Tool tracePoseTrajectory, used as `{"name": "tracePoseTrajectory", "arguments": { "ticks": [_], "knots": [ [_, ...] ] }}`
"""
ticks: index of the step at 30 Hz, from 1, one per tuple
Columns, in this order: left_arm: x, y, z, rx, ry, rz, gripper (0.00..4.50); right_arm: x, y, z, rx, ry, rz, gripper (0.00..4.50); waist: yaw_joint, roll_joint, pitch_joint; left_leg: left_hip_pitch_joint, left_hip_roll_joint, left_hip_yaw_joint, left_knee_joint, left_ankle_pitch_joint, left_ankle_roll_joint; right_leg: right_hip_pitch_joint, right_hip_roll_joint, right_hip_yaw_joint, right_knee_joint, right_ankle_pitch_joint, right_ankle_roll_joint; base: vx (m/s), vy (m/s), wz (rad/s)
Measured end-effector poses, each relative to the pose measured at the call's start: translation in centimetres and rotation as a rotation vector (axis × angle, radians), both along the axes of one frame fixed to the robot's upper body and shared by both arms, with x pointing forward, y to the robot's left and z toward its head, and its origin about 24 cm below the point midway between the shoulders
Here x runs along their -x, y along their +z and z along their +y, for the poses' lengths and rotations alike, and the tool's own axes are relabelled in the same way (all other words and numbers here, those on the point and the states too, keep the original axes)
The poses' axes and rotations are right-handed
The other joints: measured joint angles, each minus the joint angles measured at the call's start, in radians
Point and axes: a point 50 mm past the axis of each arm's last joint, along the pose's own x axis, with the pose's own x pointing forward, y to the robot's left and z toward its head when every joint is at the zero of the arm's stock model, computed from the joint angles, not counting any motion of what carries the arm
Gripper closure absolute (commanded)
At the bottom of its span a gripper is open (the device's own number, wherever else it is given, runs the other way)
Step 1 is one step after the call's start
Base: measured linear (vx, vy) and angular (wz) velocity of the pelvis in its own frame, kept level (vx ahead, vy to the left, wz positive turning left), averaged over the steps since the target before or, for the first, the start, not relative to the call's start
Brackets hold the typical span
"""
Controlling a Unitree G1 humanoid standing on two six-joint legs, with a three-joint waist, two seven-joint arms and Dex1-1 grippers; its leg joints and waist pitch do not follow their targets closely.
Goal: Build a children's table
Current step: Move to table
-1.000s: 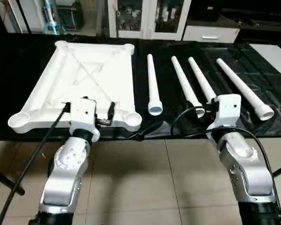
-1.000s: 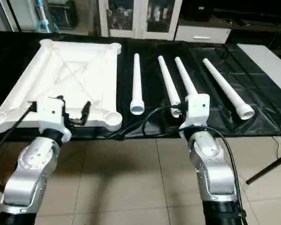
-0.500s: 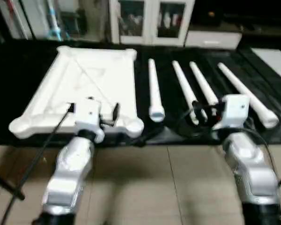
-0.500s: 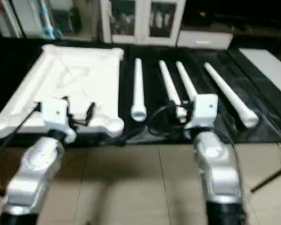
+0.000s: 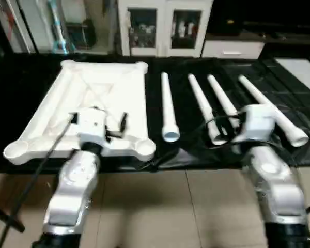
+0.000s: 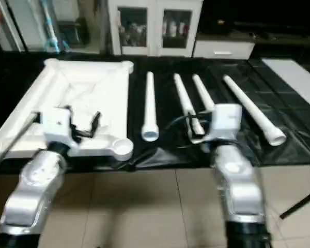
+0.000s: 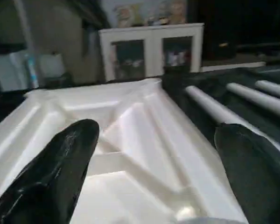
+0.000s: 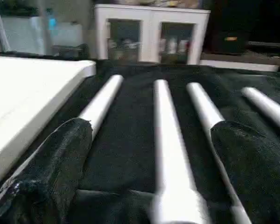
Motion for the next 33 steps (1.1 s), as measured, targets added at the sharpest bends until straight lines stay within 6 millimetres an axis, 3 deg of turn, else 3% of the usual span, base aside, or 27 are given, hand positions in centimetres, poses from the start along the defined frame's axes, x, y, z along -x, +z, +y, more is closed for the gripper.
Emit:
{"name": "tracePoseTrajectory", "arguments": {
  "ticks": [2,3,4,5,6,7,8,9,11,12,14,15,17,18,19,20,21,22,23,24,26,27,28,29,31,32,33],
  "knots": [
    [0.0,0.0,-0.1,0.0,-0.002,-0.002,0.01,0.0,0.0,-0.2,0.006,-0.006,0.001,0.06,-0.024,-0.017,-0.004,0.0,-0.044,-0.034,0.0,-0.004,0.007,-0.003,-0.02,0.006,0.002,0.003,0.042,0.088,0.039,0.24],
    [0.0,0.0,-0.4,0.008,-0.01,-0.001,0.01,0.2,-0.1,-0.8,0.02,-0.019,0.006,0.06,-0.028,-0.026,-0.003,-0.022,-0.055,-0.042,0.016,-0.011,0.051,0.019,-0.035,-0.005,-0.01,-0.002,0.082,0.072,-0.001,0.59],
    [0.0,0.0,-1.3,0.016,-0.042,-0.002,0.01,0.2,-0.3,-1.4,0.031,-0.036,0.013,0.06,-0.018,-0.017,-0.005,-0.044,-0.045,-0.035,0.053,-0.024,0.122,0.029,-0.038,-0.026,-0.029,-0.002,0.079,0.072,-0.001,0.59],
    [0.1,-0.1,-1.7,0.018,-0.058,0.003,0.01,0.2,-0.3,-1.8,0.047,-0.049,0.015,0.06,-0.009,-0.012,-0.004,-0.066,-0.038,-0.031,0.078,-0.027,0.135,0.041,-0.04,-0.039,-0.049,0.001,0.081,0.081,0.015,0.52],
    [0.2,-0.3,-1.6,0.013,-0.055,0.008,0.01,0.2,-0.2,-1.7,0.054,-0.049,0.011,0.06,0.002,-0.001,-0.01,-0.074,-0.015,-0.024,0.046,-0.023,0.129,0.058,-0.037,-0.06,-0.069,0.004,0.081,0.114,0.033,0.39],
    [0.2,-0.1,-1.4,0.005,-0.05,0.003,0.01,0.1,-0.1,-1.5,0.051,-0.043,0.008,0.06,0.004,0.012,-0.012,-0.064,0.01,-0.019,0.016,0.014,0.075,0.068,-0.029,-0.074,-0.074,0.0,0.081,0.114,0.033,0.39],
    [0.2,-0.2,-0.8,-0.004,-0.034,0.005,0.01,0.1,-0.2,-1.1,0.035,-0.035,0.01,0.06,0.001,0.011,-0.009,-0.049,0.013,-0.018,0.014,0.012,0.013,0.066,-0.025,-0.072,-0.054,-0.014,0.073,0.149,0.044,0.24],
    [0.3,-0.3,0.1,-0.014,-0.003,0.012,0.01,0.1,-0.3,0.4,0.012,0.012,0.013,0.06,-0.001,0.0,-0.01,-0.041,-0.001,-0.016,0.016,0.001,0.019,0.045,-0.023,-0.045,-0.004,-0.032,0.037,0.147,0.046,0.08],
    [0.3,-0.3,0.5,-0.013,0.014,0.013,0.01,0.1,-0.4,0.8,0.012,0.031,0.018,0.06,0.001,-0.003,-0.011,-0.033,-0.011,-0.016,0.02,-0.01,0.026,-0.02,-0.013,-0.022,0.086,-0.034,0.05,0.133,0.043,0.09],
    [0.3,-0.3,0.4,-0.01,0.013,0.012,0.01,0.0,-0.2,0.6,0.022,0.027,0.015,0.06,0.002,-0.006,-0.012,-0.026,-0.019,-0.008,0.019,-0.015,0.028,-0.063,-0.011,-0.016,0.093,-0.024,0.068,0.088,0.025,0.07],
    [0.3,-0.2,0.4,-0.012,0.012,0.01,0.01,0.0,-0.1,0.4,0.028,0.022,0.012,0.06,0.0,-0.03,-0.008,-0.008,-0.044,0.012,0.014,-0.024,0.025,-0.104,-0.013,0.006,0.046,0.004,0.08,0.085,0.002,0.03],
    [0.2,-0.2,0.3,-0.015,0.011,0.01,0.01,0.0,-0.1,0.1,0.036,0.017,0.011,0.06,0.002,-0.052,-0.004,-0.007,-0.07,0.011,0.02,-0.033,0.026,-0.095,-0.028,0.018,0.013,0.077,0.053,0.044,-0.083,0.24],
    [0.1,-0.2,-1.2,0.001,-0.039,0.011,0.01,0.0,-0.5,-1.2,0.054,-0.024,0.03,0.06,0.012,-0.04,0.001,-0.013,-0.058,-0.003,0.062,-0.056,0.065,-0.076,-0.033,-0.01,0.007,0.063,0.043,0.043,-0.077,0.33],
    [0.0,-0.1,-1.5,-0.003,-0.052,0.007,0.01,0.0,-0.4,-1.6,0.056,-0.04,0.029,0.06,0.011,-0.029,0.0,-0.029,-0.045,-0.009,0.097,-0.058,0.059,-0.06,-0.041,-0.039,-0.002,0.058,0.041,0.078,-0.023,0.42],
    [0.0,-0.1,-1.4,-0.006,-0.052,0.005,0.01,0.0,-0.4,-1.6,0.055,-0.041,0.029,0.06,0.011,-0.025,0.001,-0.036,-0.027,-0.01,0.1,-0.057,0.057,-0.045,-0.044,-0.058,-0.012,0.056,0.042,0.078,-0.023,0.42],
    [-0.1,0.1,-1.4,-0.009,-0.054,-0.002,0.01,0.0,-0.4,-1.6,0.048,-0.044,0.026,0.06,0.012,-0.007,0.001,-0.039,-0.002,-0.01,0.078,-0.057,0.057,-0.026,-0.045,-0.087,-0.025,0.055,0.042,0.075,0.011,0.57],
    [-0.2,0.3,-1.3,-0.015,-0.053,-0.007,0.01,0.0,-0.4,-1.5,0.044,-0.045,0.027,0.06,0.015,0.013,0.001,-0.034,0.027,-0.006,0.057,-0.037,0.024,-0.008,-0.042,-0.112,-0.035,0.051,0.047,0.072,0.063,0.54],
    [-0.1,0.1,-0.9,-0.021,-0.045,-0.001,0.01,-0.1,-0.4,-1.1,0.025,-0.044,0.026,0.06,0.013,0.015,0.004,-0.019,0.033,0.001,0.048,-0.027,-0.013,-0.002,-0.035,-0.102,-0.041,0.047,0.045,0.072,0.063,0.54],
    [-0.1,0.0,-0.6,-0.024,-0.035,0.003,0.01,-0.2,-0.3,-0.3,0.001,-0.025,0.022,0.06,0.012,0.02,0.007,-0.01,0.025,0.001,0.039,-0.033,-0.014,-0.002,-0.031,-0.08,-0.026,0.029,0.022,0.075,0.092,0.31],
    [-0.2,0.0,0.2,-0.034,-0.013,0.005,0.01,-0.3,-0.1,0.4,-0.015,-0.003,0.015,0.06,0.011,0.016,0.005,0.001,0.011,0.002,0.03,-0.036,-0.009,-0.015,-0.023,-0.047,0.012,0.014,-0.002,0.106,0.076,0.17],
    [-0.2,0.1,0.3,-0.033,-0.008,0.003,0.01,-0.4,0.0,0.0,-0.01,-0.009,0.011,0.06,0.007,0.012,0.003,0.016,-0.004,0.006,0.023,-0.04,0.004,-0.043,-0.023,-0.025,0.053,0.018,0.005,0.111,0.063,0.15],
    [-0.2,0.1,0.2,-0.031,-0.015,0.003,0.01,-0.4,0.1,-0.4,-0.008,-0.021,0.008,0.06,-0.001,0.003,0.002,0.022,-0.017,0.012,0.022,-0.046,0.006,-0.067,-0.029,-0.017,0.044,0.027,0.015,0.105,0.022,0.04],
    [-0.2,0.1,0.1,-0.03,-0.021,0.003,0.01,-0.4,0.1,-0.5,-0.005,-0.025,0.008,0.06,-0.004,-0.015,0.003,0.03,-0.033,0.024,0.019,-0.051,0.004,-0.072,-0.041,-0.01,0.004,0.046,0.018,0.105,0.022,0.04],
    [-0.2,-0.1,-0.2,-0.027,-0.029,0.01,0.01,-0.3,0.0,-0.9,0.0,-0.034,0.014,0.06,-0.004,-0.025,0.003,0.029,-0.042,0.028,0.021,-0.056,0.004,-0.064,-0.043,0.01,0.01,0.059,0.048,0.086,-0.041,0.02],
    [-0.2,-0.3,-1.9,-0.005,-0.083,0.018,0.01,0.1,-0.5,-2.1,0.008,-0.071,0.039,0.06,0.013,-0.019,0.003,0.018,-0.04,0.018,0.063,-0.082,0.055,-0.048,-0.037,0.013,-0.007,0.053,0.042,0.107,-0.045,-0.03],
    [-0.2,-0.3,-2.1,-0.004,-0.095,0.018,0.01,0.1,-0.5,-2.2,0.007,-0.076,0.04,0.06,0.013,-0.018,0.002,-0.004,-0.038,0.011,0.094,-0.078,0.047,-0.041,-0.036,0.013,-0.013,0.052,0.041,0.134,-0.008,-0.09],
    [-0.2,-0.3,-2.2,-0.003,-0.102,0.017,0.01,0.1,-0.5,-2.3,0.008,-0.072,0.043,0.06,0.016,-0.015,0.001,-0.028,-0.025,0.003,0.097,-0.069,0.032,-0.028,-0.033,0.01,-0.022,0.05,0.041,0.106,0.01,-0.06]
  ]
}}
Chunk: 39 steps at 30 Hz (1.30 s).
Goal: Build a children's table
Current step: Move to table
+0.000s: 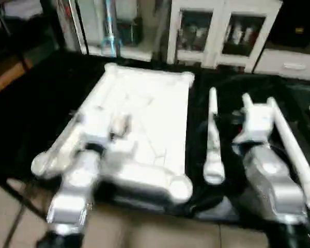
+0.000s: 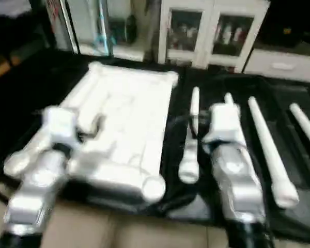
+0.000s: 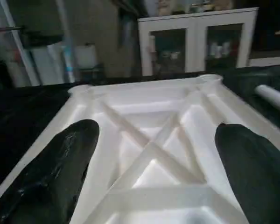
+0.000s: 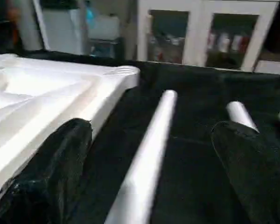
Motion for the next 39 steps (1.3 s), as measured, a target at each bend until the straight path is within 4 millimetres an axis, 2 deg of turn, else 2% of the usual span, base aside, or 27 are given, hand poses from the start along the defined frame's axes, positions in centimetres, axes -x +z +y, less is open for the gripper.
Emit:
{"name": "tracePoseTrajectory", "arguments": {
  "ticks": [1,2,3,5,6,7,8,9,10,11,12,13,14,18,22,25,28,29,30,32,33,34,35,36,37,38,39],
  "knots": [
    [0.0,0.0,0.0,0.002,-0.003,-0.001,0.01,0.0,0.2,0.1,0.0,0.012,-0.004,0.06,0.003,0.01,-0.001,-0.016,0.017,-0.005,-0.03,0.012,-0.014,0.008,0.007,-0.009,-0.003,-0.004,0.0,0.106,0.01,-0.06],
    [0.0,0.0,0.0,0.002,-0.007,-0.002,0.01,0.1,0.5,0.3,-0.002,0.029,-0.015,0.06,0.003,0.035,-0.003,-0.025,0.046,-0.005,-0.073,0.057,-0.033,0.018,0.024,-0.023,-0.005,-0.009,0.005,0.103,0.065,0.02],
    [0.0,-0.1,0.3,-0.004,-0.003,0.004,0.01,0.1,0.6,0.9,-0.01,0.057,-0.014,0.06,-0.007,0.045,0.002,-0.013,0.06,-0.008,-0.066,0.077,-0.046,0.026,0.03,-0.032,-0.003,-0.019,0.004,0.127,0.098,0.07],
    [0.0,-0.1,0.9,-0.012,0.018,0.007,0.01,0.2,0.5,2.5,-0.015,0.132,-0.002,0.06,-0.019,0.036,0.002,-0.004,0.046,-0.008,-0.071,0.068,-0.038,0.02,0.026,-0.025,0.023,-0.047,-0.047,0.123,0.089,0.06],
    [-0.1,-0.1,1.3,-0.011,0.032,0.006,0.01,0.2,0.7,2.8,-0.012,0.151,-0.004,0.06,-0.023,0.034,0.001,0.001,0.039,-0.007,-0.071,0.063,-0.035,0.009,0.025,-0.021,0.044,-0.052,-0.048,0.094,0.043,0.06],
    [-0.1,-0.1,1.3,-0.009,0.035,0.007,0.01,0.3,0.8,2.8,-0.007,0.155,-0.004,0.06,-0.027,0.03,0.001,0.007,0.032,-0.004,-0.073,0.06,-0.031,0.001,0.025,-0.016,0.048,-0.051,-0.044,0.094,0.043,0.06],
    [-0.1,-0.1,1.3,-0.007,0.034,0.005,0.01,0.3,0.9,2.8,-0.001,0.157,-0.009,0.06,-0.032,0.021,-0.001,0.01,0.023,0.003,-0.073,0.058,-0.029,-0.009,0.022,-0.005,0.04,-0.044,-0.034,0.086,0.0,0.09],
    [-0.1,-0.3,1.1,-0.002,0.039,0.011,0.01,0.3,0.8,2.5,0.014,0.154,-0.001,0.06,-0.038,0.011,0.0,0.014,0.01,0.01,-0.075,0.056,-0.025,-0.003,0.011,0.006,0.042,-0.035,0.011,0.074,-0.023,0.07],
    [-0.2,-0.4,0.9,0.013,0.048,0.013,0.01,0.4,0.7,2.2,0.036,0.146,0.012,0.06,-0.029,0.011,0.0,0.009,0.009,0.016,-0.077,0.053,-0.002,0.0,0.013,0.012,0.038,-0.036,0.011,0.074,-0.023,0.07],
    [-0.3,-0.5,0.3,0.03,0.042,0.015,0.01,0.4,0.6,1.8,0.053,0.135,0.022,0.06,-0.018,0.015,-0.002,0.003,0.01,0.015,-0.068,0.049,0.04,0.001,0.014,0.013,0.032,-0.035,0.011,0.068,-0.027,0.05],
    [-0.4,-0.4,-0.2,0.037,0.038,0.01,0.01,0.4,0.6,1.5,0.064,0.12,0.027,0.06,-0.008,0.016,-0.003,-0.008,0.012,0.009,-0.068,0.059,0.045,0.001,0.016,0.014,0.03,-0.034,0.01,0.058,-0.032,-0.01],
    [-0.5,-0.2,-0.2,0.026,0.041,0.003,0.01,0.4,0.7,1.4,0.069,0.113,0.025,0.06,-0.004,0.021,-0.005,-0.014,0.02,0.003,-0.078,0.072,0.006,0.0,0.024,0.011,0.031,-0.03,0.017,0.058,-0.032,-0.01],
    [-0.6,-0.1,0.1,0.012,0.049,-0.003,0.01,0.4,0.8,1.5,0.064,0.111,0.02,0.06,-0.004,0.022,-0.007,-0.014,0.028,0.002,-0.081,0.075,-0.041,-0.002,0.028,0.01,0.031,-0.028,0.02,0.0,0.0,0.0],
    [-0.5,-0.2,0.5,0.007,0.055,0.001,0.01,0.5,1.2,2.0,0.058,0.14,0.014,0.06,0.003,0.017,-0.006,-0.03,0.027,0.004,-0.074,0.079,-0.047,-0.018,0.027,0.014,0.018,-0.016,0.02,0.038,0.036,-0.03],
    [-0.1,-0.5,0.4,-0.002,0.057,0.005,0.01,0.6,1.2,2.1,0.066,0.179,0.034,0.06,0.005,0.001,-0.003,-0.029,0.028,0.013,-0.08,0.082,-0.041,-0.018,0.026,0.017,0.006,-0.004,0.013,-0.044,0.021,-0.02],
    [-0.1,-0.4,0.3,-0.002,0.059,0.002,0.01,0.6,1.2,2.5,0.066,0.203,0.038,0.06,-0.011,-0.004,0.001,-0.026,0.036,0.012,-0.081,0.088,-0.047,-0.014,0.029,0.012,0.005,0.003,0.007,-0.071,-0.01,0.02],
    [0.1,-0.5,0.4,0.005,0.081,0.002,0.01,0.7,1.2,2.9,0.065,0.223,0.049,0.06,-0.043,-0.006,0.004,-0.014,0.06,0.012,-0.088,0.099,-0.06,-0.007,0.03,-0.017,0.014,0.002,-0.005,-0.062,-0.079,0.06],
    [0.1,-0.5,0.4,0.006,0.082,0.001,0.01,0.7,1.2,2.9,0.066,0.224,0.048,0.06,-0.049,-0.012,0.004,-0.01,0.065,0.014,-0.095,0.103,-0.067,-0.007,0.03,-0.023,0.023,-0.003,-0.014,-0.052,-0.148,0.04],
    [0.1,-0.5,0.4,0.008,0.081,0.0,0.01,0.7,1.4,2.8,0.069,0.224,0.042,0.06,-0.056,-0.024,0.004,-0.004,0.071,0.015,-0.106,0.107,-0.074,-0.007,0.031,-0.03,0.033,-0.006,-0.018,-0.036,-0.196,0.07],
    [0.1,-0.5,0.1,0.019,0.078,0.002,0.01,0.7,1.6,2.6,0.081,0.22,0.038,0.06,-0.064,-0.044,0.005,0.005,0.073,0.021,-0.127,0.106,-0.073,-0.01,0.04,-0.039,0.025,-0.004,-0.046,-0.039,-0.206,0.06],
    [0.0,-0.4,-0.1,0.029,0.076,-0.001,0.01,0.6,1.7,2.1,0.088,0.206,0.04,0.06,-0.049,-0.049,0.007,-0.015,0.07,0.034,-0.055,0.064,-0.003,-0.015,0.045,-0.04,0.021,-0.001,-0.054,-0.026,-0.197,-0.06],
    [0.0,-0.4,-0.5,0.041,0.066,0.004,0.01,0.7,1.6,1.8,0.09,0.194,0.048,0.06,-0.043,-0.054,0.007,-0.029,0.057,0.044,0.018,0.046,0.026,-0.018,0.047,-0.039,0.017,0.002,-0.06,-0.026,-0.197,-0.06],
    [0.0,-0.5,-0.8,0.05,0.061,0.012,0.01,0.7,1.7,1.6,0.088,0.186,0.047,0.06,-0.042,-0.057,0.004,-0.031,0.033,0.046,0.044,0.043,0.032,-0.021,0.051,-0.039,0.012,0.007,-0.065,-0.018,-0.164,-0.06],
    [-0.2,-0.3,-0.8,0.052,0.057,0.019,0.01,0.7,1.8,1.5,0.087,0.181,0.042,0.06,-0.041,-0.053,0.0,-0.027,0.009,0.044,0.021,0.043,0.034,-0.027,0.065,-0.045,-0.002,0.018,-0.071,-0.017,-0.075,0.02],
    [-0.2,-0.3,-0.8,0.05,0.057,0.019,0.01,0.7,1.8,1.5,0.086,0.18,0.041,0.06,-0.039,-0.049,-0.001,-0.026,0.005,0.043,0.008,0.045,0.037,-0.029,0.069,-0.05,-0.005,0.021,-0.071,-0.043,-0.132,0.04],
    [-0.5,0.0,-0.6,0.046,0.06,0.023,0.01,0.7,1.7,1.7,0.077,0.177,0.042,0.06,-0.026,-0.022,-0.002,-0.022,0.013,0.025,-0.059,0.056,0.009,-0.032,0.1,-0.075,-0.032,0.042,-0.076,-0.046,-0.084,0.0],
    [-0.5,-0.2,-0.2,0.044,0.073,0.042,0.01,0.7,1.6,2.1,0.067,0.189,0.046,0.06,-0.021,-0.018,-0.002,-0.02,0.024,0.024,-0.068,0.064,-0.003,-0.033,0.097,-0.091,-0.042,0.053,-0.067,-0.063,-0.117,-0.06]
  ]
}}
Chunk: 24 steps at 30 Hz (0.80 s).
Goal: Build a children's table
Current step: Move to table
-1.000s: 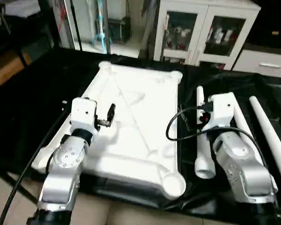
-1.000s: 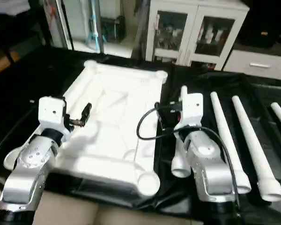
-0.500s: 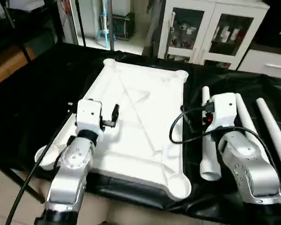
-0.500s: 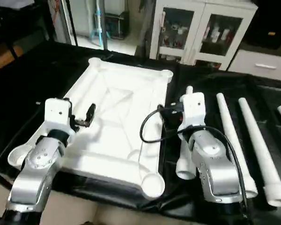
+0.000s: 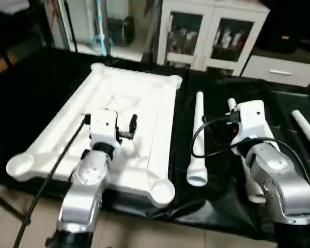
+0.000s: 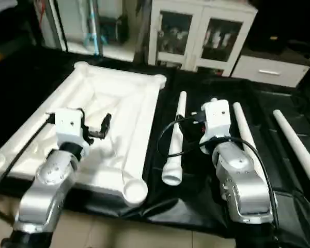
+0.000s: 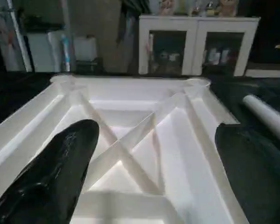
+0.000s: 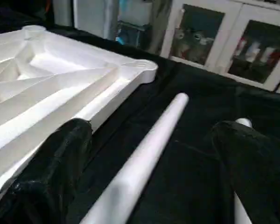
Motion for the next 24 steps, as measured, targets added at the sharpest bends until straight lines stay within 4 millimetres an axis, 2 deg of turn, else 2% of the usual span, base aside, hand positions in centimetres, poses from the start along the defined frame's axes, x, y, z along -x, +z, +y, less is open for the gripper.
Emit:
{"name": "tracePoseTrajectory", "arguments": {
  "ticks": [1,2,3,4,5,6,7,8,9,10,12,16,20,22,24],
  "knots": [
    [0.0,-0.1,0.3,-0.002,0.009,0.007,0.01,0.0,0.0,0.3,-0.008,0.007,0.0,0.06,0.004,0.0,0.0,-0.001,-0.001,0.003,0.0,0.002,0.001,-0.006,-0.008,0.003,0.014,-0.002,0.004,-0.036,-0.06,-0.08],
    [-0.1,-0.1,0.6,-0.008,0.017,0.009,0.01,0.0,0.0,0.5,-0.014,0.011,0.0,0.06,0.011,-0.006,0.001,-0.001,-0.011,0.012,0.004,0.002,0.002,-0.013,-0.023,0.006,0.035,-0.014,-0.003,0.0,0.0,0.0],
    [-0.1,0.0,0.7,-0.012,0.02,0.005,0.01,0.1,-0.1,0.2,-0.009,-0.001,0.002,0.06,0.034,-0.008,0.004,0.001,-0.019,0.015,0.011,-0.004,0.028,-0.018,-0.034,0.02,0.052,-0.027,-0.008,-0.053,-0.005,-0.03],
    [-0.2,0.1,0.6,-0.014,0.014,-0.004,0.01,0.0,-0.1,-0.1,-0.004,-0.013,0.001,0.06,0.054,-0.004,0.007,0.0,-0.018,-0.005,0.036,-0.008,0.032,-0.019,-0.036,0.03,0.053,-0.025,-0.007,-0.053,-0.005,-0.03],
    [-0.2,0.3,0.4,-0.014,0.003,-0.012,0.01,0.0,0.0,-0.2,-0.003,-0.018,0.0,0.06,0.067,-0.001,0.009,-0.002,-0.016,-0.025,0.052,-0.007,0.031,-0.018,-0.041,0.035,0.053,-0.023,-0.004,0.0,0.0,0.0],
    [-0.3,0.4,0.3,-0.018,-0.021,-0.019,0.01,0.0,0.0,-0.2,-0.002,-0.019,-0.001,0.06,0.075,0.004,0.01,0.008,-0.004,-0.037,0.03,-0.003,0.024,-0.017,-0.046,0.039,0.052,-0.02,0.002,-0.061,0.042,-0.05],
    [-0.2,0.6,0.1,-0.021,-0.05,-0.026,0.01,0.0,0.1,-0.3,-0.001,-0.019,-0.006,0.06,0.076,0.015,0.009,0.023,0.013,-0.036,-0.016,0.012,-0.003,-0.016,-0.046,0.034,0.048,-0.016,0.007,-0.061,0.042,-0.05],
    [-0.2,0.7,0.0,-0.021,-0.082,-0.03,0.01,0.0,0.1,-0.3,-0.002,-0.022,-0.008,0.06,0.074,0.022,0.012,0.031,0.02,-0.028,-0.027,0.026,-0.041,-0.015,-0.051,0.031,0.044,-0.012,0.013,-0.065,0.09,0.14],
    [-0.2,0.7,-0.1,-0.02,-0.12,-0.025,0.01,-0.1,0.1,-0.4,-0.004,-0.022,-0.007,0.06,0.067,0.028,0.015,0.034,0.03,-0.016,-0.038,0.035,-0.07,-0.008,-0.051,0.032,0.025,-0.004,0.02,-0.055,0.132,0.17],
    [-0.1,0.6,0.0,-0.025,-0.148,-0.017,0.01,-0.2,0.2,-0.3,-0.008,-0.018,-0.008,0.06,0.063,0.032,0.017,0.033,0.034,-0.01,-0.042,0.034,-0.074,-0.001,-0.05,0.032,0.01,0.004,0.023,-0.055,0.132,0.17],
    [0.2,0.5,0.2,-0.072,-0.246,0.004,0.01,-0.3,0.6,-0.2,-0.008,0.005,-0.027,0.06,0.057,0.032,0.017,0.033,0.035,0.006,-0.041,0.034,-0.072,0.005,-0.055,0.038,-0.003,0.02,0.027,-0.033,0.102,0.07],
    [1.3,-0.2,-1.0,-0.171,-0.519,0.044,0.01,-0.4,1.4,-1.2,0.011,0.105,-0.047,0.06,0.055,0.026,0.02,0.04,0.026,0.03,-0.05,0.033,-0.07,0.005,-0.07,0.052,-0.004,0.019,0.042,-0.013,0.065,0.03],
    [2.2,-0.6,-1.7,-0.202,-0.737,0.081,0.01,-0.2,1.7,-2.4,0.041,0.238,-0.009,0.06,0.054,0.016,0.019,0.034,0.026,0.034,-0.05,0.034,-0.064,-0.003,-0.07,0.055,-0.003,0.019,0.045,0.0,0.0,0.0],
    [2.5,-0.7,-1.3,-0.206,-0.827,0.122,0.01,0.1,2.1,-3.1,0.095,0.344,0.023,0.06,0.055,0.014,0.019,0.027,0.027,0.035,-0.05,0.036,-0.061,-0.009,-0.07,0.055,0.0,0.021,0.046,0.0,0.0,0.0],
    [3.0,-0.8,-0.5,-0.215,-0.942,0.22,0.01,0.9,2.3,-3.6,0.165,0.51,0.095,0.06,0.057,0.014,0.019,0.025,0.028,0.037,-0.052,0.035,-0.059,-0.012,-0.07,0.056,0.003,0.019,0.044,0.0,0.0,0.0]
  ]
}}
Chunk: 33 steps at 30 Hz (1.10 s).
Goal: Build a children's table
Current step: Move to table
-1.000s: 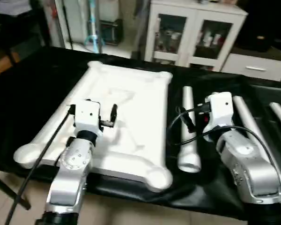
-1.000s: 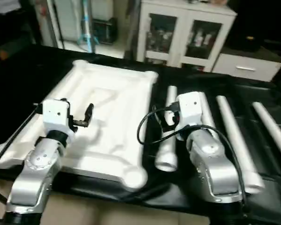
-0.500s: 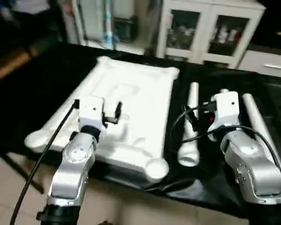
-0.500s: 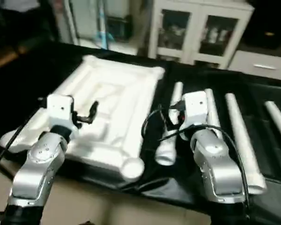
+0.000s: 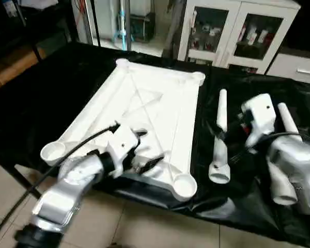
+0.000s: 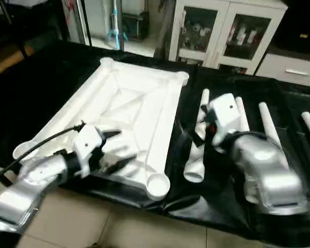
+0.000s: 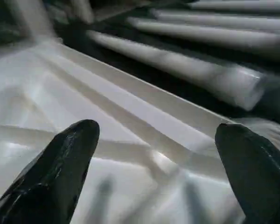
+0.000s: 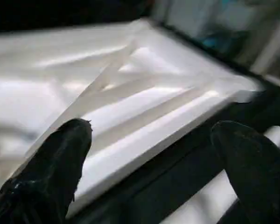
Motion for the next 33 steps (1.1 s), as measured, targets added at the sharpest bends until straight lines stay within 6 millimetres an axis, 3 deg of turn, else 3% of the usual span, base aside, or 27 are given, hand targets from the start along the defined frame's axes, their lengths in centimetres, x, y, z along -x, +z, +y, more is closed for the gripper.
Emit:
{"name": "tracePoseTrajectory", "arguments": {
  "ticks": [5,12,18,24,33],
  "knots": [
    [1.4,-0.9,1.0,-0.095,-0.158,0.181,0.01,1.3,0.1,-1.0,0.098,0.198,0.112,0.06,0.001,-0.001,0.001,0.0,0.002,0.005,-0.004,0.001,0.009,-0.001,0.0,0.001,0.002,-0.006,-0.004,0.0,0.0,0.0],
    [1.5,-0.8,0.1,-0.102,-0.248,0.202,0.01,3.4,0.1,0.0,0.087,0.349,0.191,0.06,0.004,0.001,0.001,0.002,0.002,0.006,-0.004,0.001,0.008,0.0,0.0,0.001,0.002,-0.007,-0.004,0.0,0.0,0.0],
    [1.8,-1.8,-0.3,-0.18,-0.303,0.213,0.01,4.7,-0.1,0.6,0.086,0.38,0.222,0.06,0.001,0.001,0.0,0.003,0.004,0.008,-0.004,-0.001,0.003,0.001,0.0,0.001,0.002,-0.008,-0.001,0.0,0.0,0.0],
    [0.2,-3.5,-0.1,-0.269,-0.212,0.176,0.01,5.6,-0.4,0.6,0.104,0.369,0.233,0.06,-0.001,0.006,-0.002,0.002,0.004,0.009,-0.003,-0.001,0.003,0.002,0.0,0.0,0.001,-0.008,-0.001,0.0,0.0,0.0],
    [-3.2,-3.8,-0.6,-0.258,-0.012,0.098,0.01,6.2,-0.8,0.7,0.105,0.34,0.249,0.06,-0.001,0.005,-0.002,0.001,0.006,0.009,-0.002,-0.001,0.003,0.002,0.0,-0.001,0.001,-0.008,-0.001,0.0,0.0,0.0]
  ]
}}
